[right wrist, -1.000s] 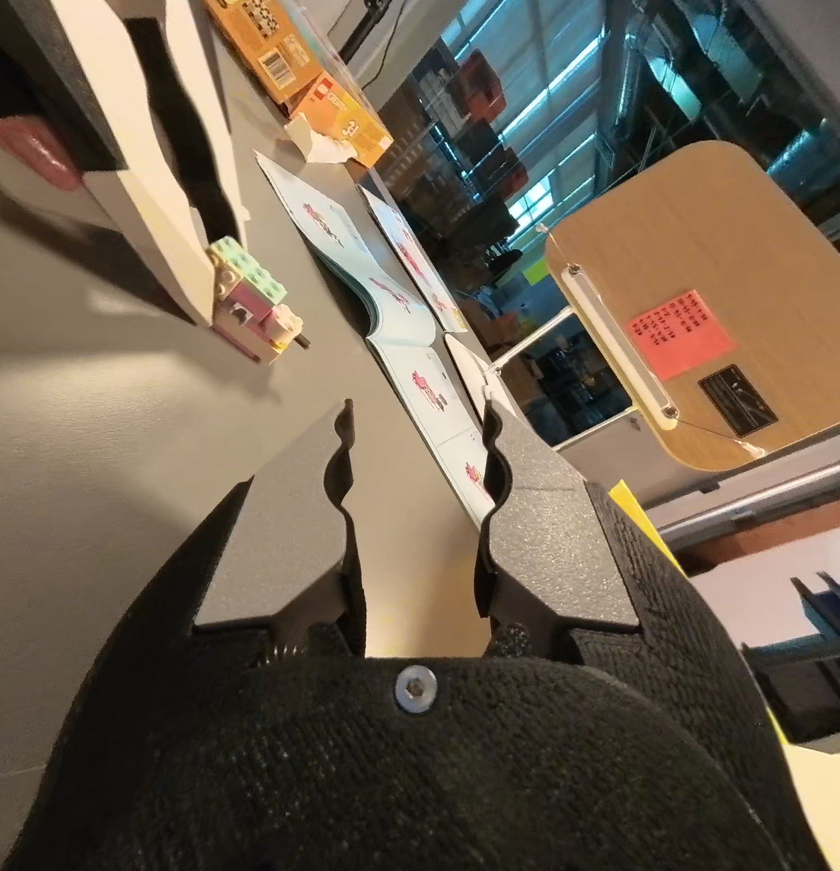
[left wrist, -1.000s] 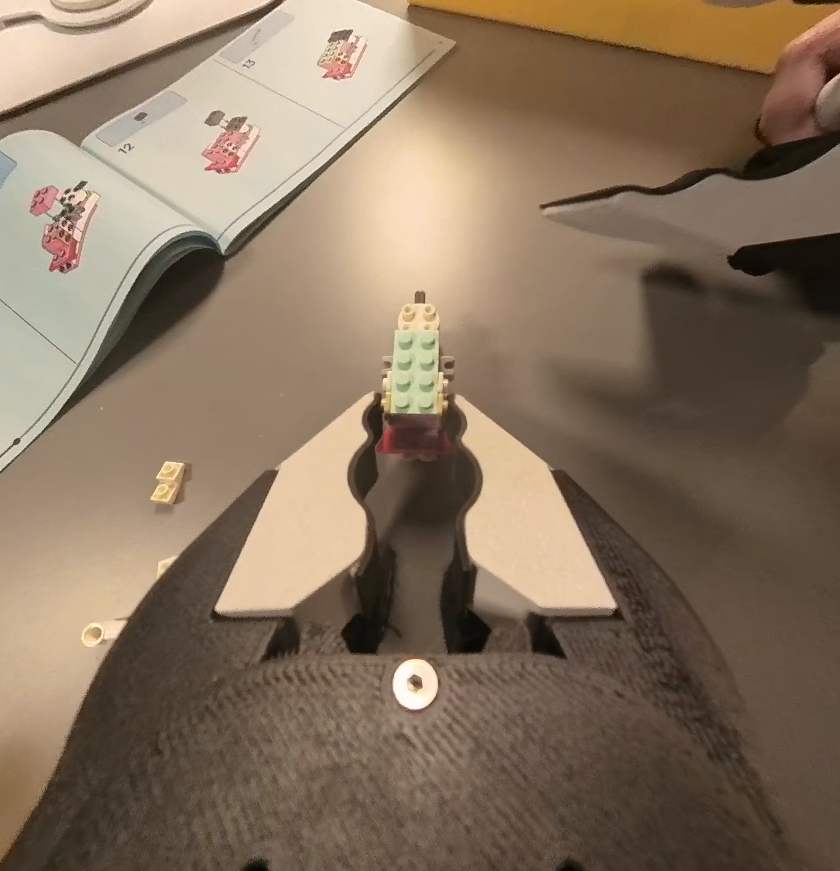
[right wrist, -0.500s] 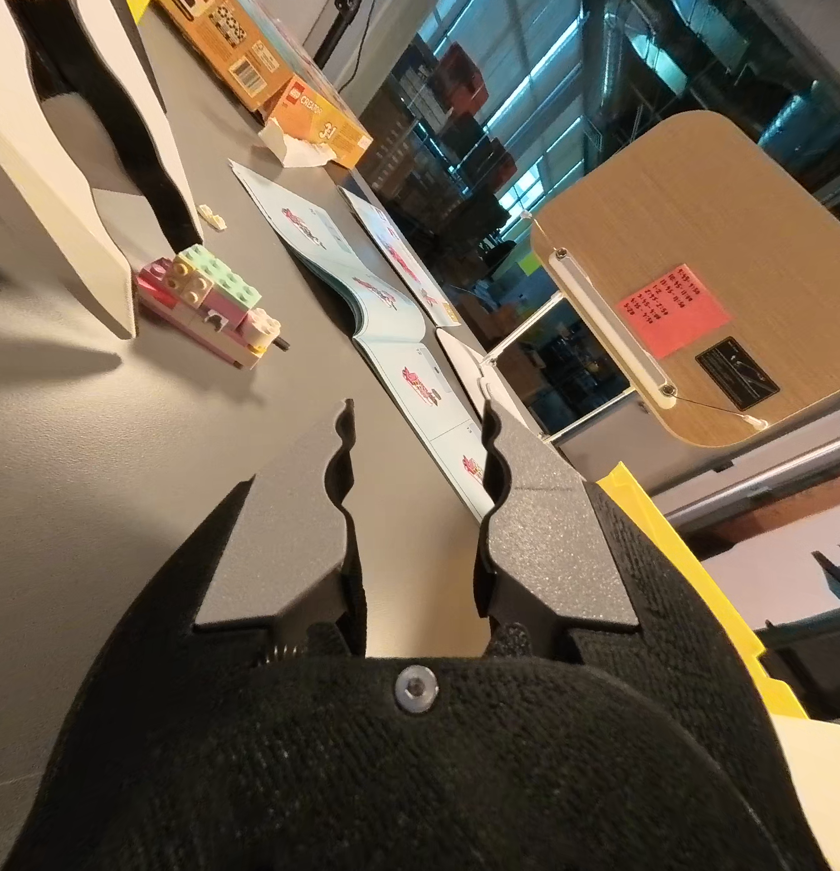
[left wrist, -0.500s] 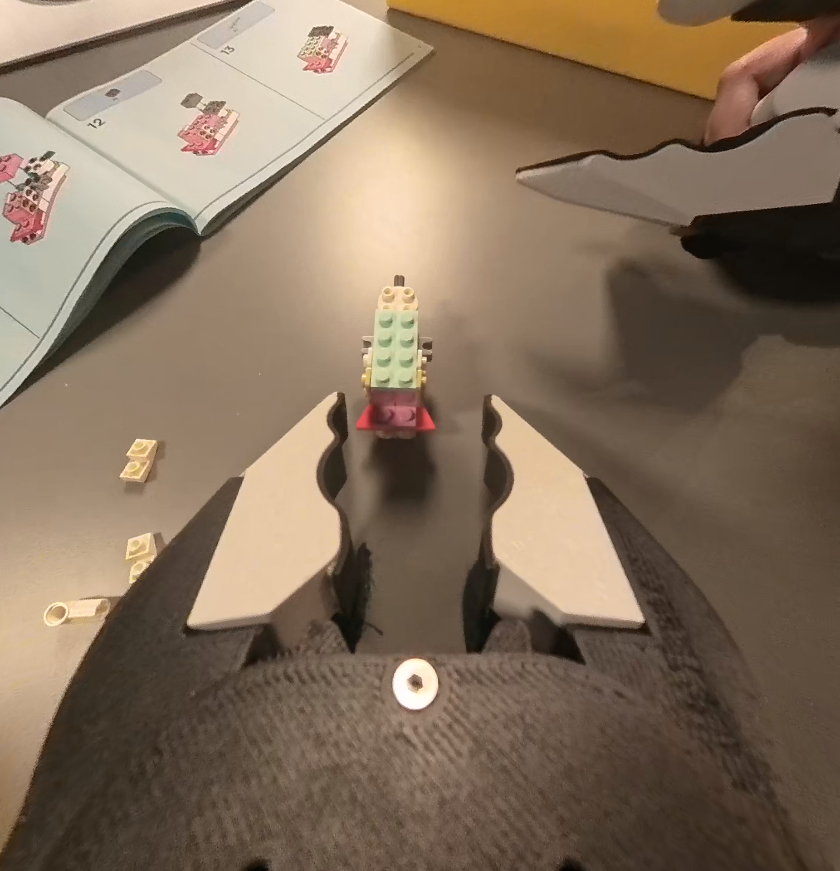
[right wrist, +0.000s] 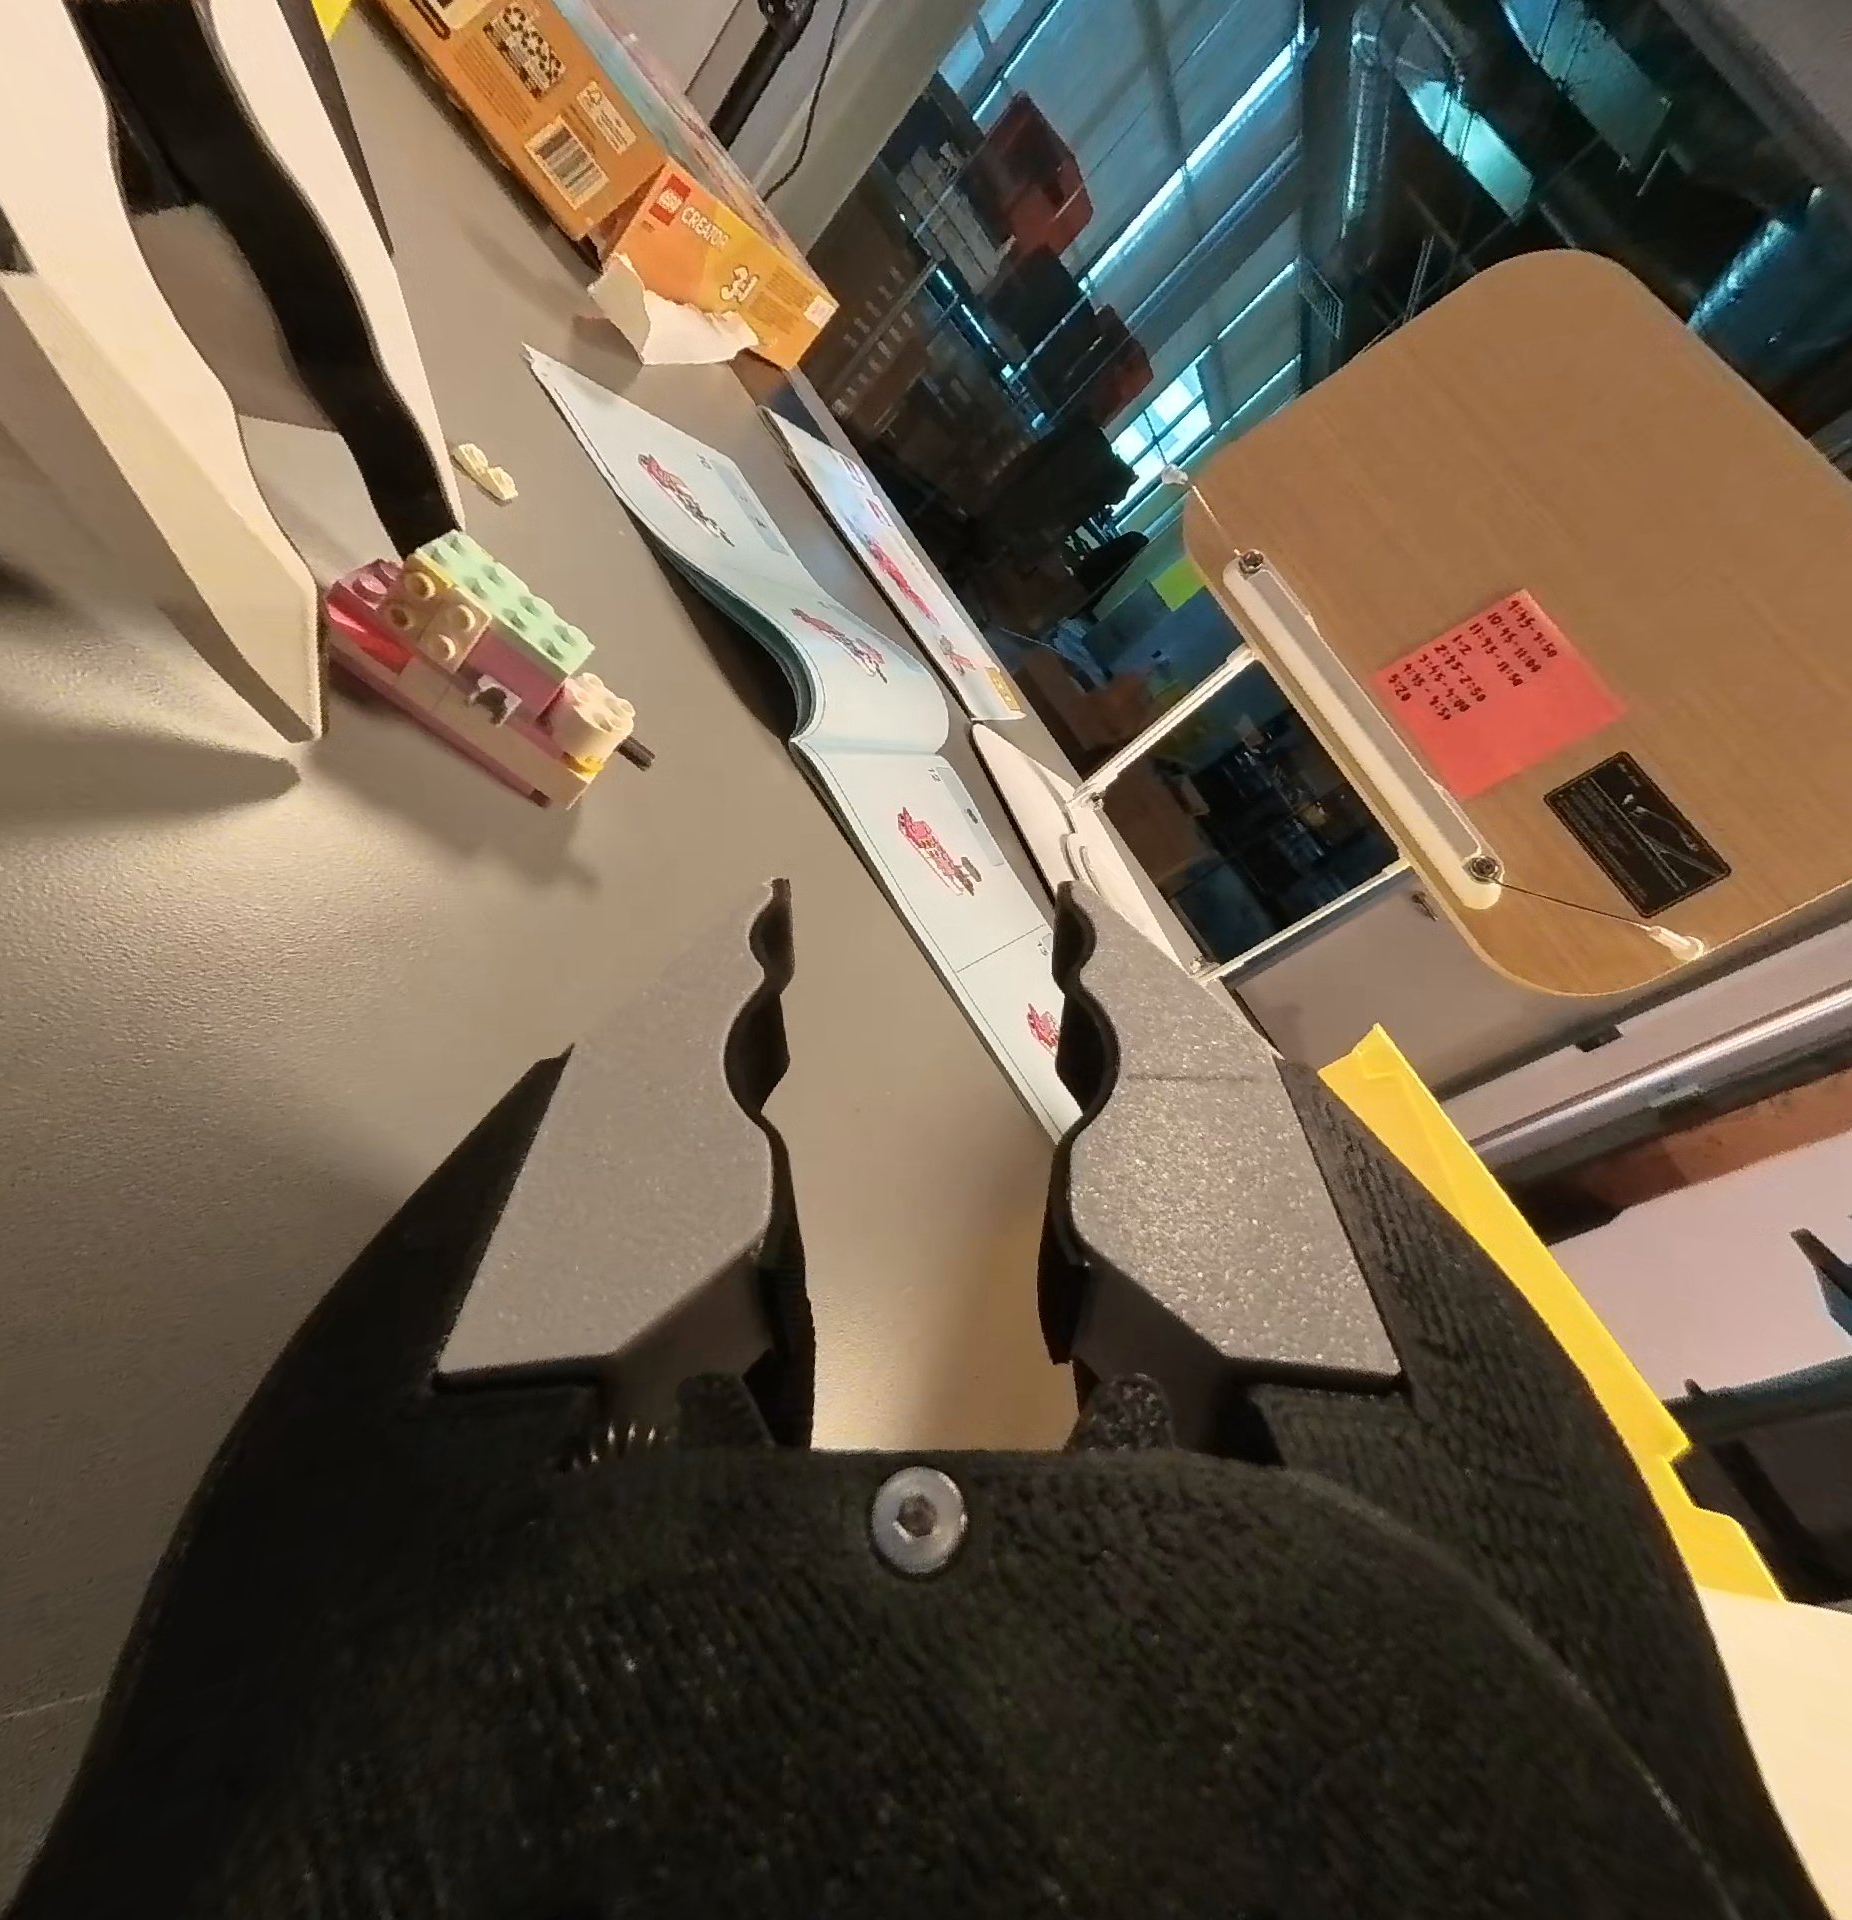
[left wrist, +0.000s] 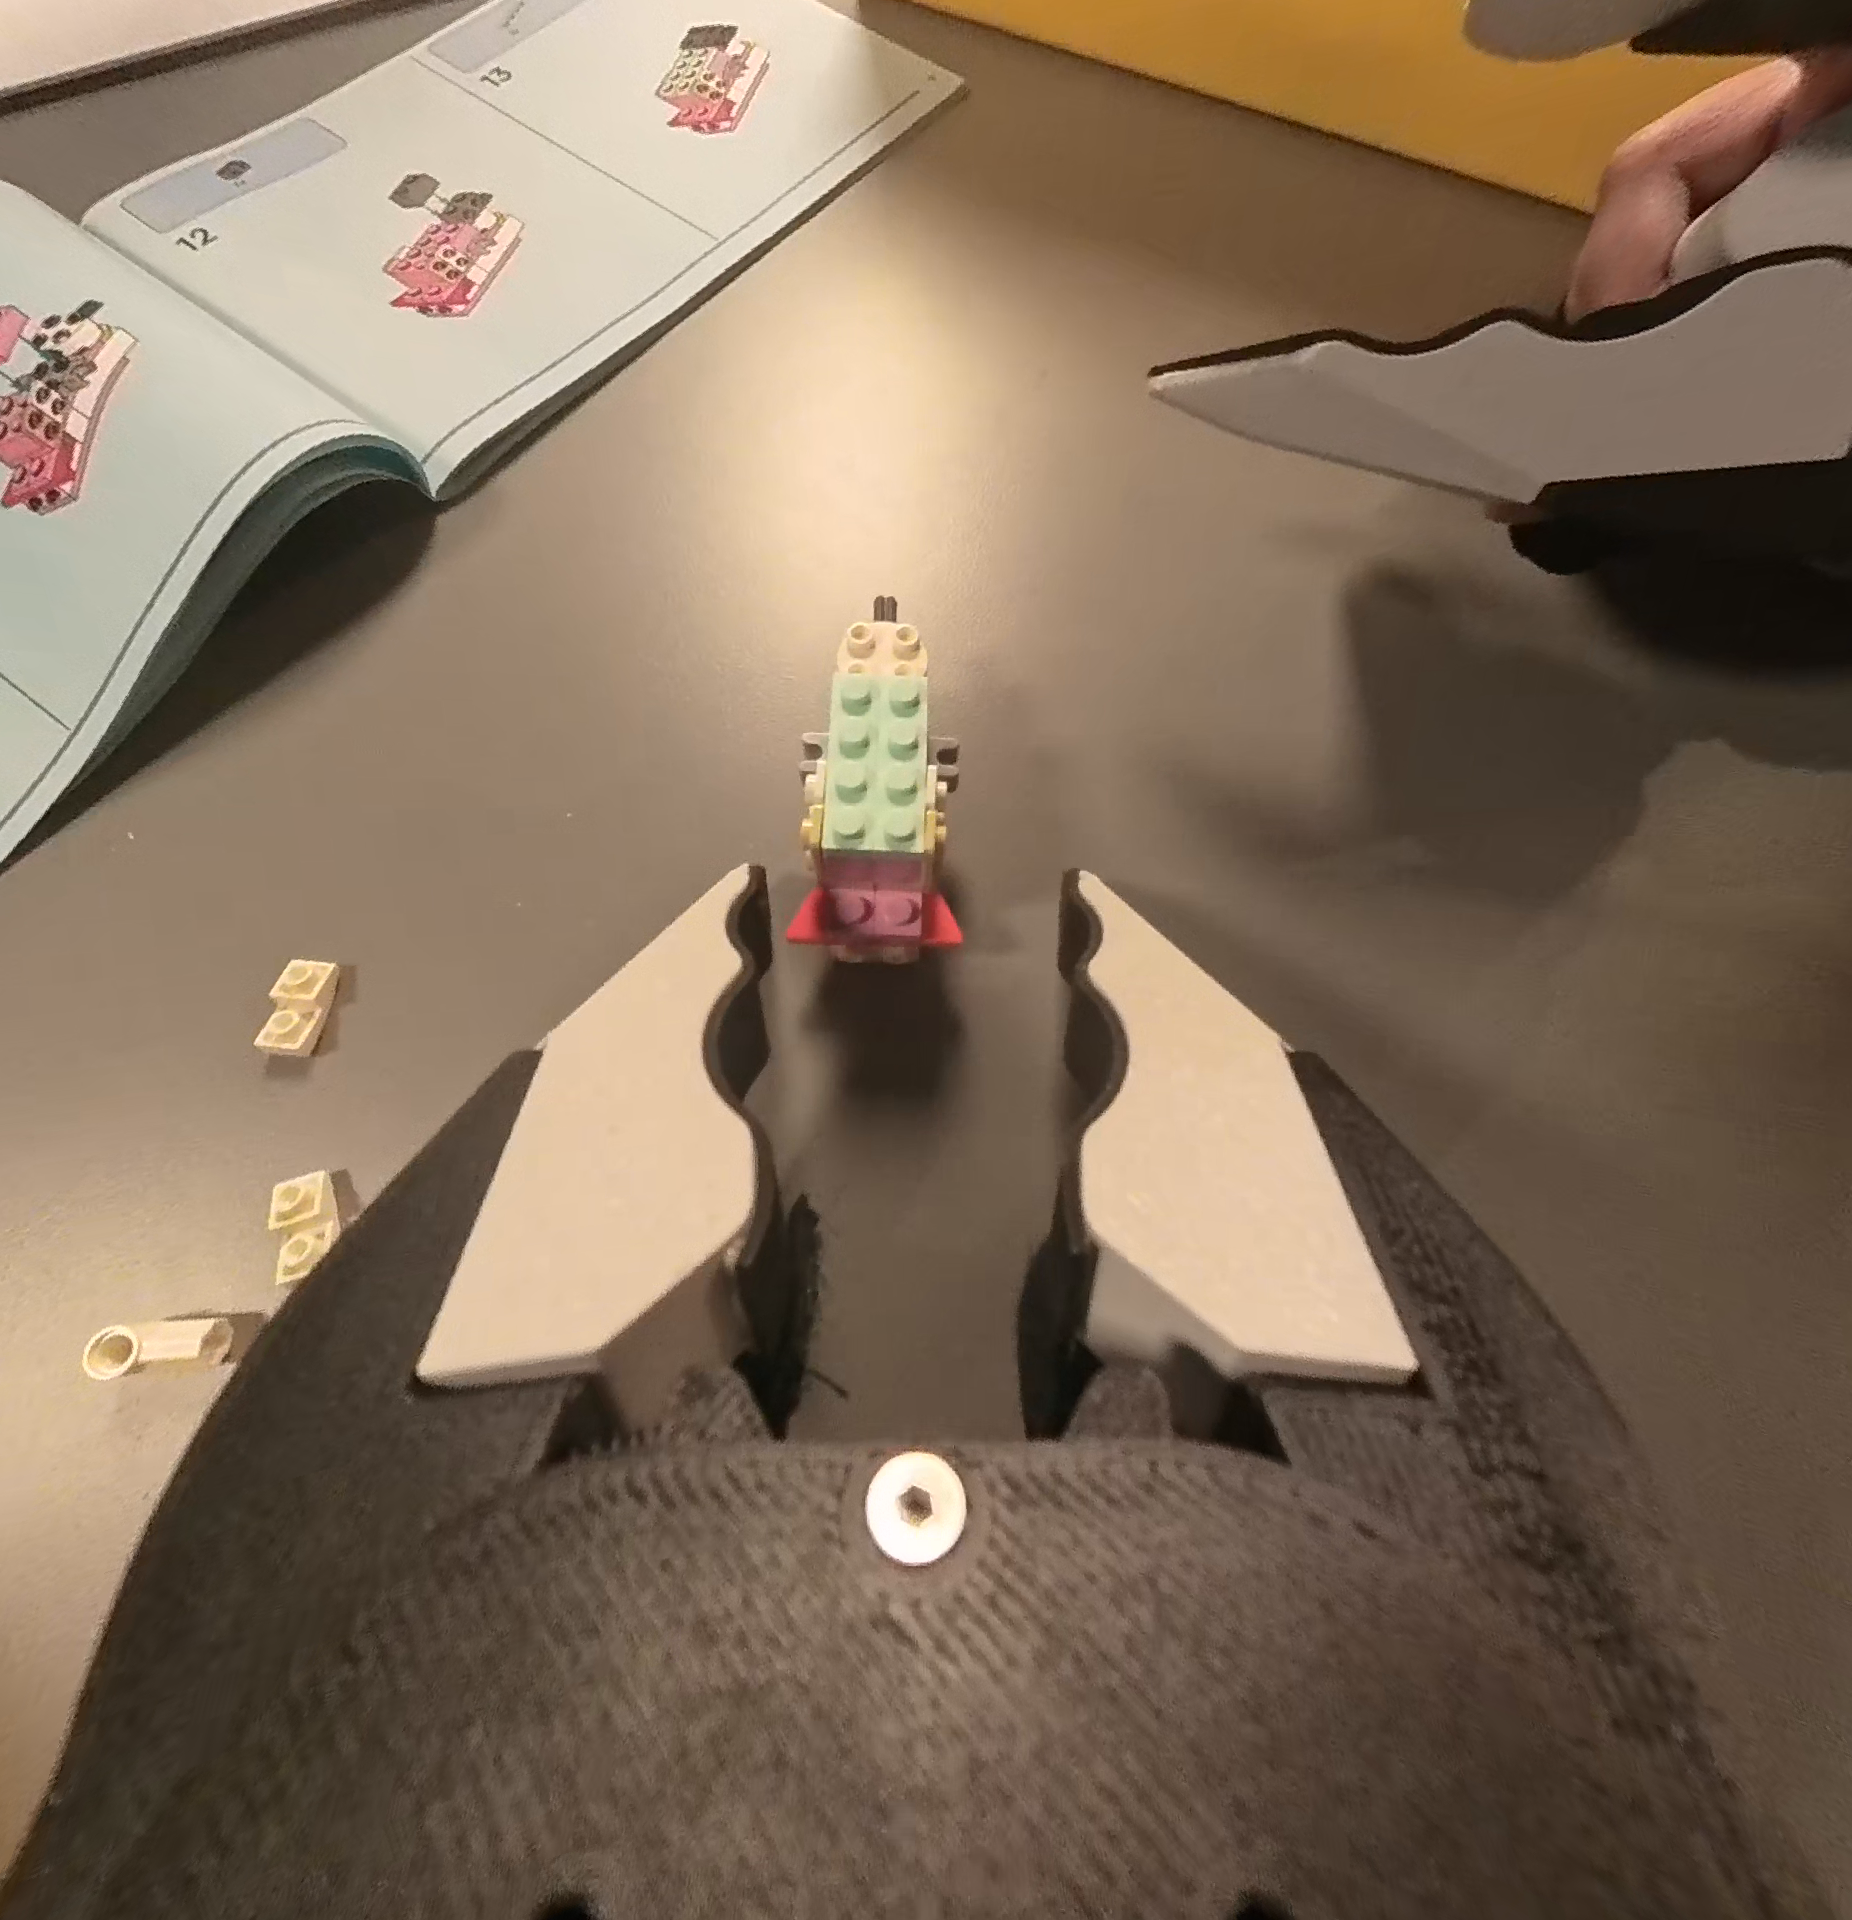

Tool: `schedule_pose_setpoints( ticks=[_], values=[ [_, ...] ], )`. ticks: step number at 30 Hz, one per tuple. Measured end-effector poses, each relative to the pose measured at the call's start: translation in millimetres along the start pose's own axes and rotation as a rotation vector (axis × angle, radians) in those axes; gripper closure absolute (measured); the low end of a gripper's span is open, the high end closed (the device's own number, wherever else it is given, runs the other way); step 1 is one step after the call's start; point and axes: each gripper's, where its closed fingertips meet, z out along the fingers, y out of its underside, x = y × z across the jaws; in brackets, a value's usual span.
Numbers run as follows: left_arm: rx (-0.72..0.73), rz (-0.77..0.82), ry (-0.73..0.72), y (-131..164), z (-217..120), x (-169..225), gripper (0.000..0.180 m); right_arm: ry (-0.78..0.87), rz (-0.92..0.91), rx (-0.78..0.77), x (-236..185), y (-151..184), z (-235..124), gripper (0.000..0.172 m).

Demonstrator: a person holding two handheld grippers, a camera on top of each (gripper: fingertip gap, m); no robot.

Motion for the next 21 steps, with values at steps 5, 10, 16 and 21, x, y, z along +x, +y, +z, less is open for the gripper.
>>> schedule_pose_setpoints(
  ticks=[5, 10, 16, 21],
  values=[
    [-0.002, -0.005, 0.000, 0.3, 0.3, -0.4, 0.126, -0.003, 0.001, 0.002, -0.3, -0.3, -0.2, 0.124],
    [-0.006, -0.008, 0.001, 0.8, 0.7, -0.6, 0.127, -0.009, -0.003, 0.002, -1.8, -0.4, -0.1, 0.125],
    [-0.007, -0.010, 0.000, 0.9, 0.8, -0.9, 0.127, -0.012, -0.008, 0.002, -2.6, -0.5, -0.2, 0.126],
    [-0.009, -0.010, 0.000, 1.1, 1.1, -1.0, 0.127, -0.013, -0.011, 0.001, -3.1, -0.5, -0.1, 0.127]
  ],
)
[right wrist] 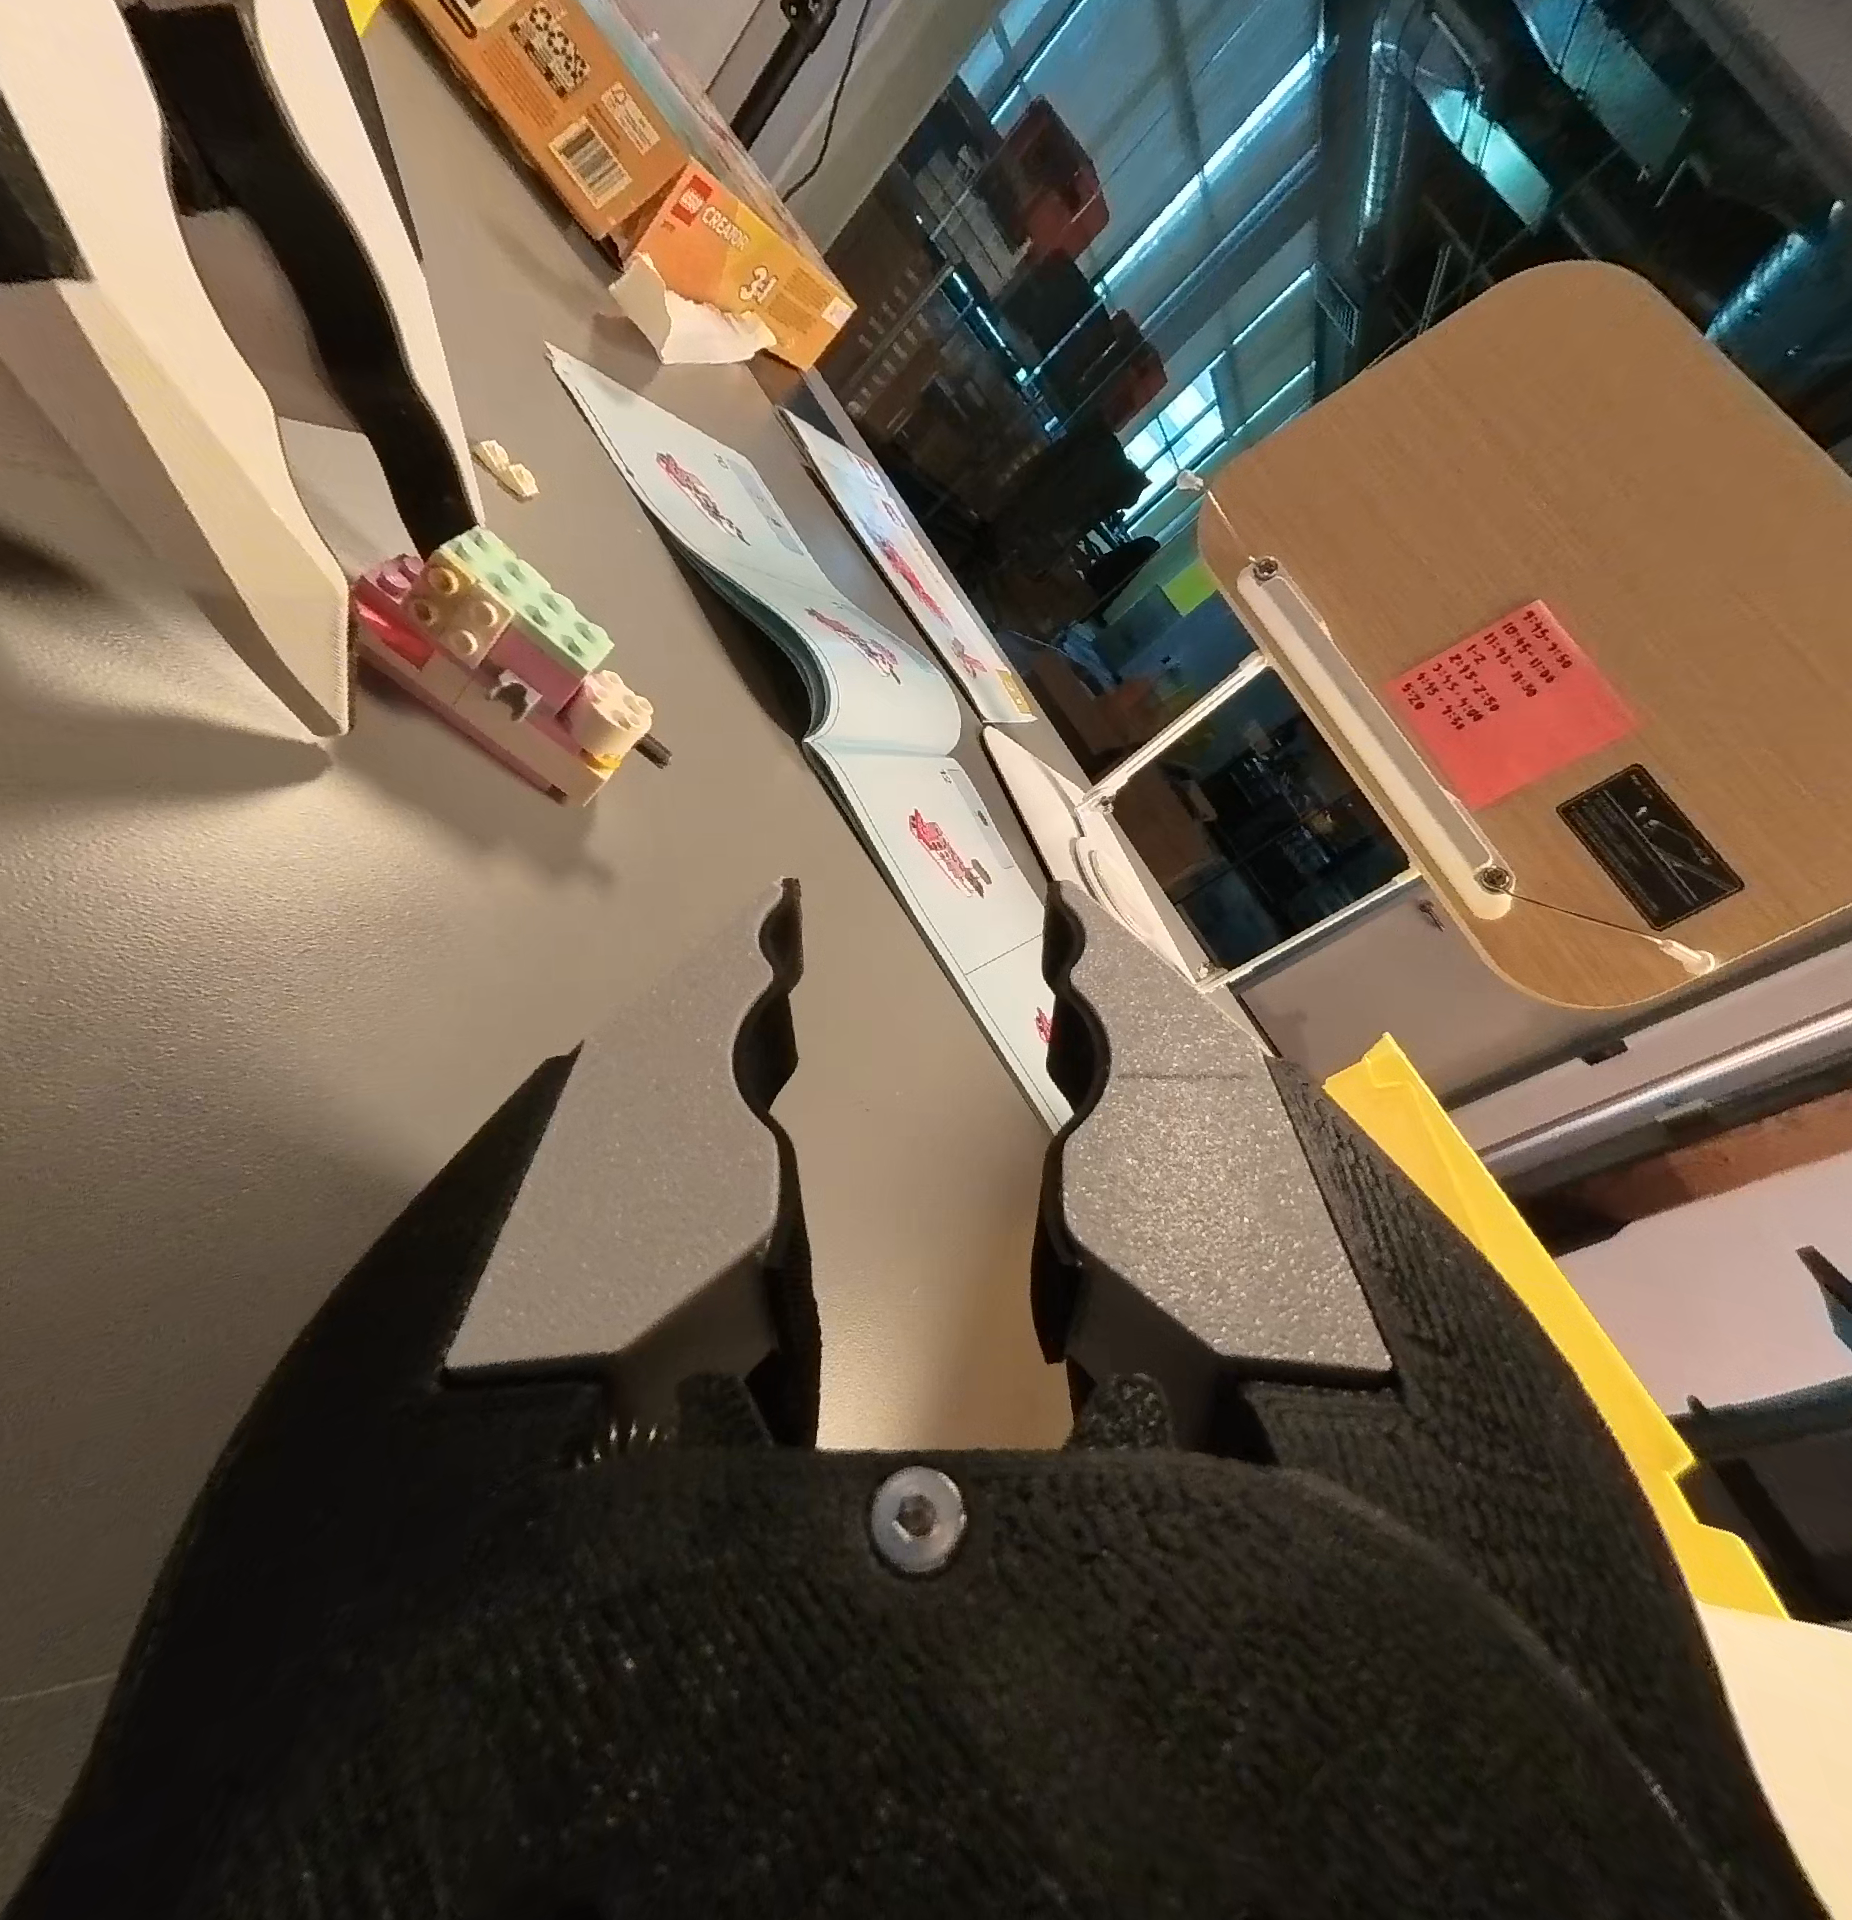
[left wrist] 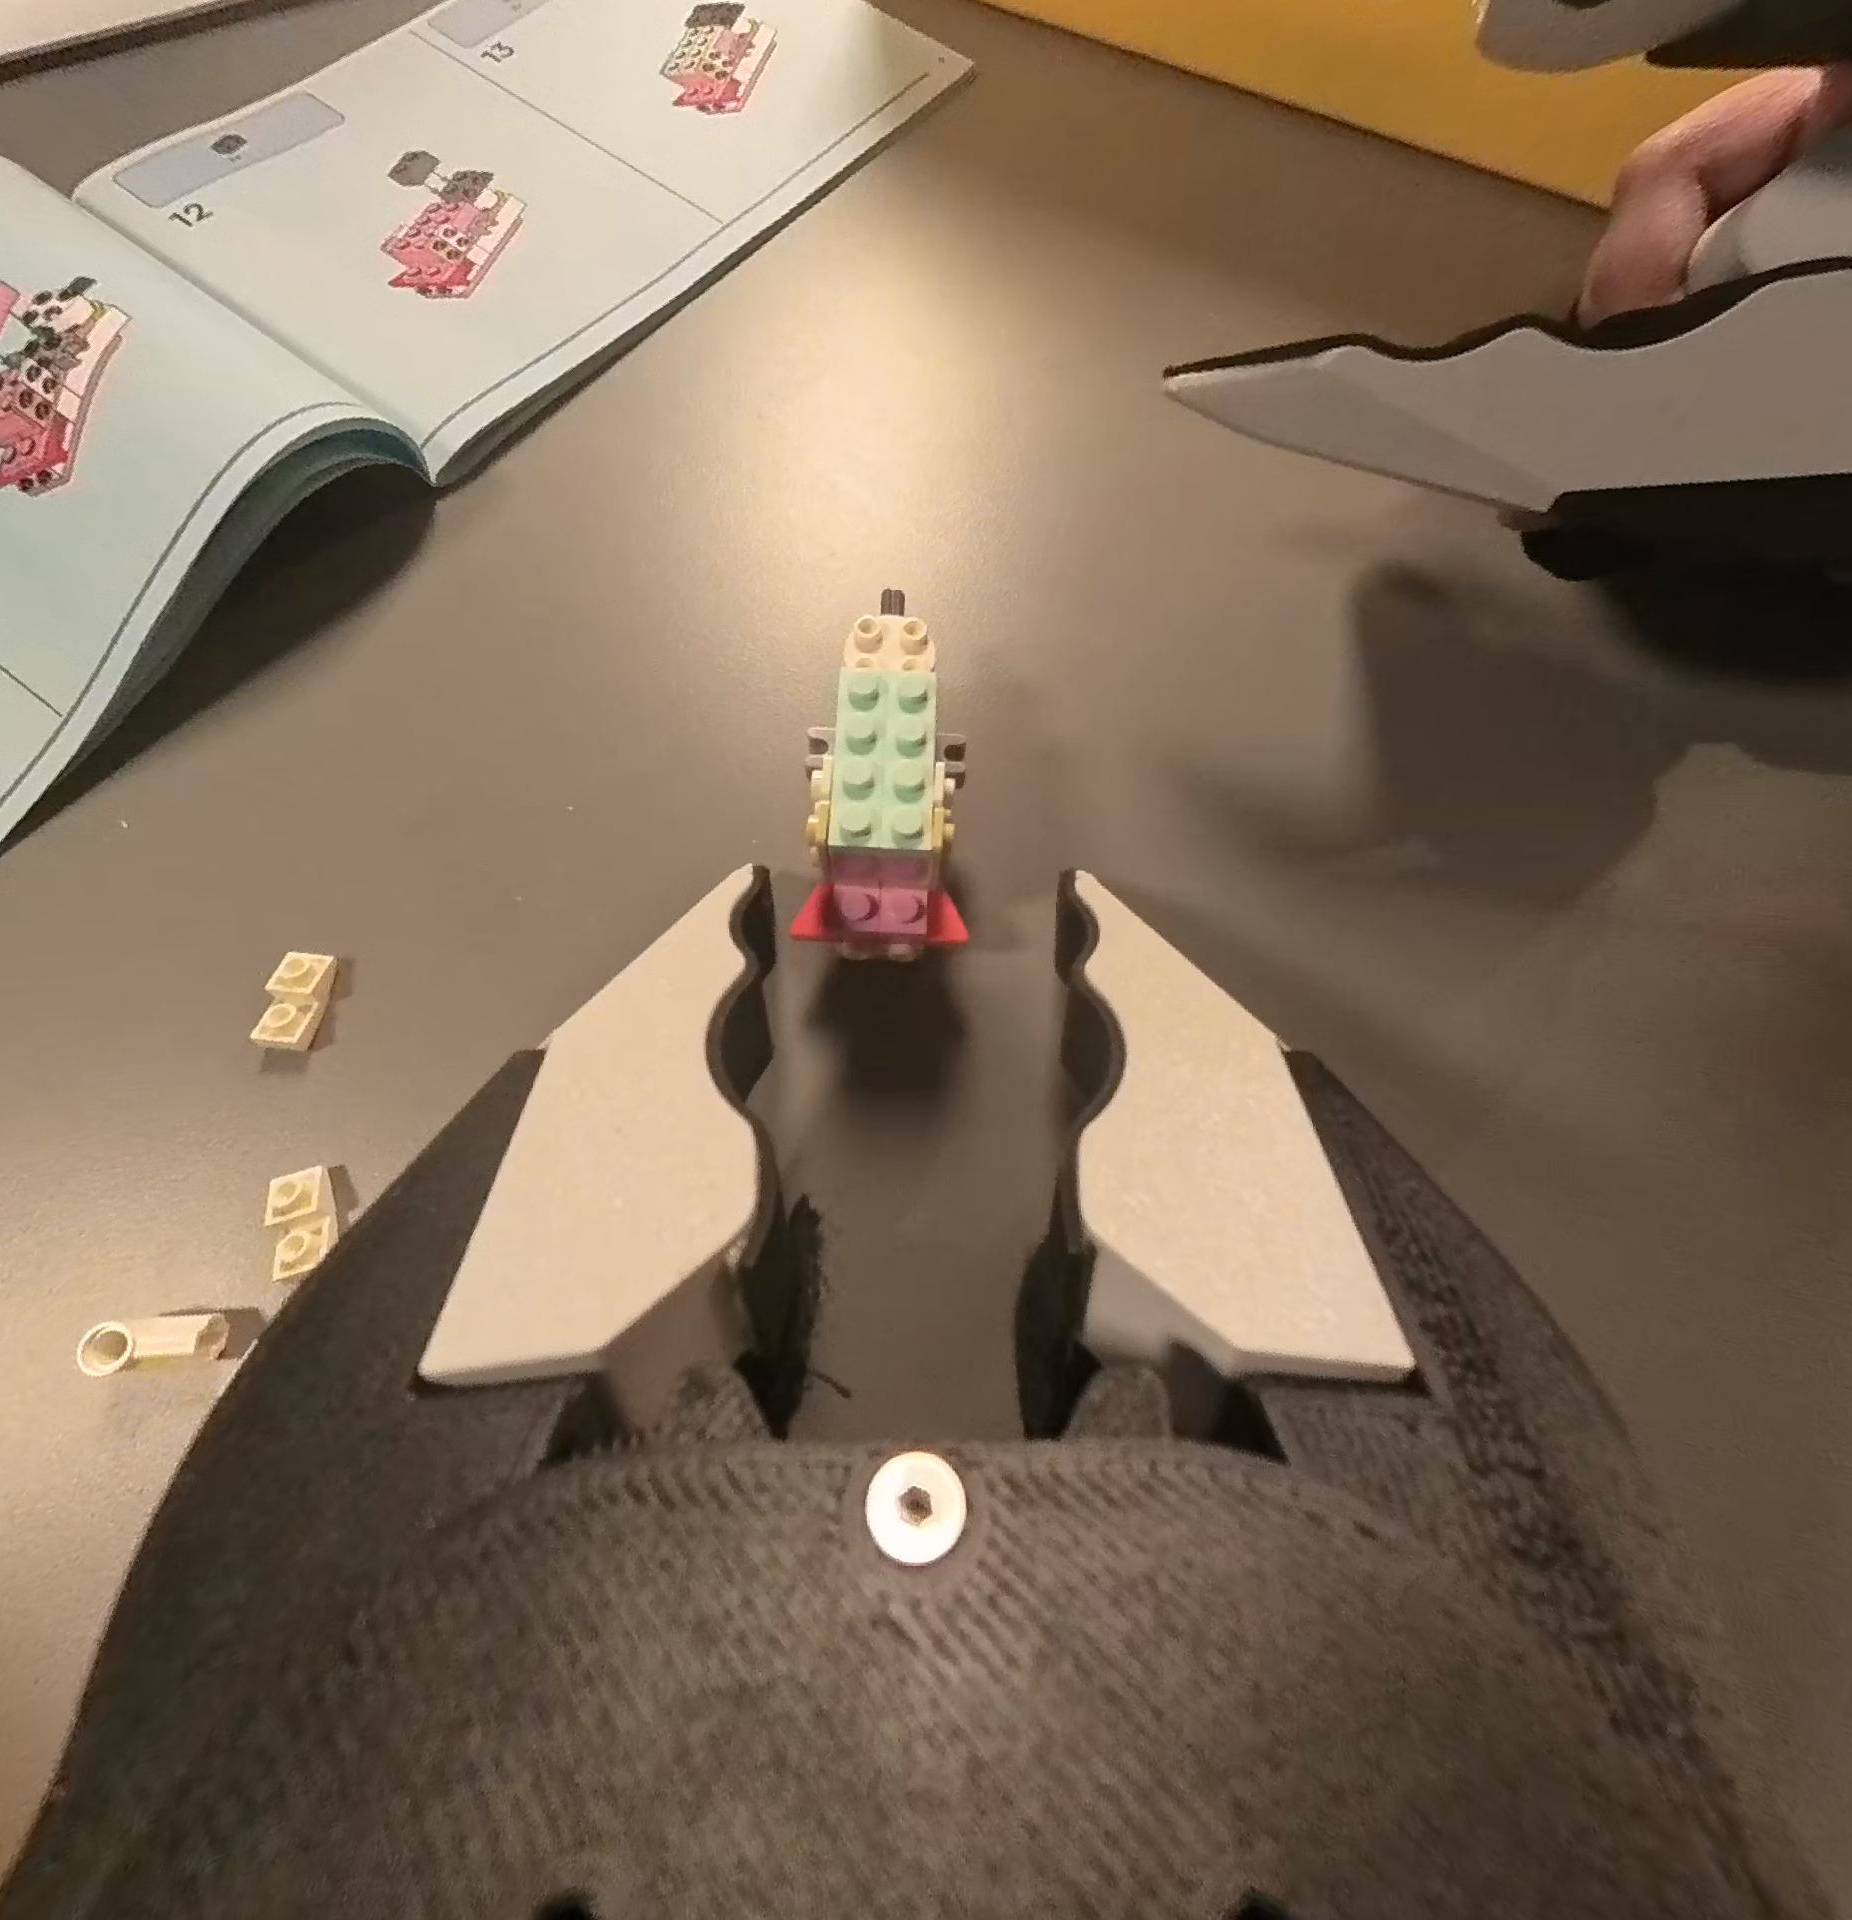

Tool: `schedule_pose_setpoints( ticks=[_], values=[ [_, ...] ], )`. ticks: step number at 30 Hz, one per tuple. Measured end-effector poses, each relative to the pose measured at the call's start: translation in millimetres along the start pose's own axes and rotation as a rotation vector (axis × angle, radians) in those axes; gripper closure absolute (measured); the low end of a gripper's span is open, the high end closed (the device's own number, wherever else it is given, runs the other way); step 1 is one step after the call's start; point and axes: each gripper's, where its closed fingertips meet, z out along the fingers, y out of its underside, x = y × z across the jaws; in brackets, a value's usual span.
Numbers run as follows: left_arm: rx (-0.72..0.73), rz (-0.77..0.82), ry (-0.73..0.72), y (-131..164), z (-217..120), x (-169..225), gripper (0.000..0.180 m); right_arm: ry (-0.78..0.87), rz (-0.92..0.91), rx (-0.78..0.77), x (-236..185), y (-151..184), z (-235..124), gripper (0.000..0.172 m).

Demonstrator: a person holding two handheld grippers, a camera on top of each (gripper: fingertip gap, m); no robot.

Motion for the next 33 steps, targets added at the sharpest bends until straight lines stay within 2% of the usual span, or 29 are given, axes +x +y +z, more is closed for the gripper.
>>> schedule_pose_setpoints(
  ticks=[33],
  values=[
    [0.006, -0.033, -0.010, -0.4, -1.0, -4.2, 0.129, -0.003, -0.009, -0.002, -1.3, 0.5, 0.2, 0.128]
  ],
)
